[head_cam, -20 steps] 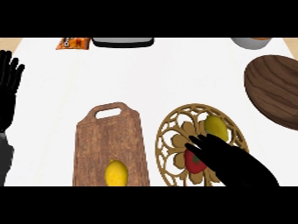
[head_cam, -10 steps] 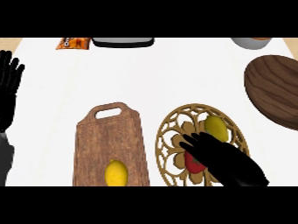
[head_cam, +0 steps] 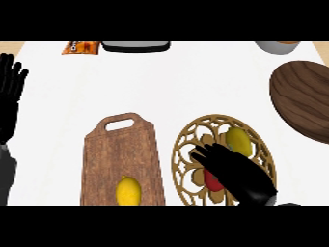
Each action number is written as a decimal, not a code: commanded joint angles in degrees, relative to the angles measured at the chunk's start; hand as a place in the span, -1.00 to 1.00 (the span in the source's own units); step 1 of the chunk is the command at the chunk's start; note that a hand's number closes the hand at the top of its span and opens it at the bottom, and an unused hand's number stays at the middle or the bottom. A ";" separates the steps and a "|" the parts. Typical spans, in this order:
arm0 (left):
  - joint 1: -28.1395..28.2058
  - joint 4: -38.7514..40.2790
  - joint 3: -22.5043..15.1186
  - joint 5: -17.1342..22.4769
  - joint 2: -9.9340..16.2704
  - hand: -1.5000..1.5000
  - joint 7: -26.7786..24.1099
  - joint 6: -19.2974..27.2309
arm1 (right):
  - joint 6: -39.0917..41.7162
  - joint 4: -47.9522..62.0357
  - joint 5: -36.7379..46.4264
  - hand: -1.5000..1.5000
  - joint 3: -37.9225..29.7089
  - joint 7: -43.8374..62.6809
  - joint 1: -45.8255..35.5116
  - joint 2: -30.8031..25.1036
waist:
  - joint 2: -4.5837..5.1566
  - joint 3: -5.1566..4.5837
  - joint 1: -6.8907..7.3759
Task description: Pick the tomato from the placemat and place it in the bowl
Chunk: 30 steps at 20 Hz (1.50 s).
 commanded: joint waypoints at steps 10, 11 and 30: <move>-2.62 7.82 0.96 -1.90 -0.86 0.00 -5.01 -0.98 | 1.23 8.49 3.98 -1.00 -6.34 -3.41 -2.58 2.25 | 0.07 -0.02 -0.23; -1.61 1.82 2.12 -0.43 1.22 0.00 1.04 -1.36 | -2.69 7.18 6.94 -1.00 -3.20 -3.29 2.56 2.98 | -0.02 0.00 -0.11; 2.26 -0.53 5.21 -0.02 1.34 0.00 -0.10 0.14 | -13.81 27.36 -2.07 1.00 -41.99 -15.00 7.91 -21.46 | 0.13 0.69 -6.25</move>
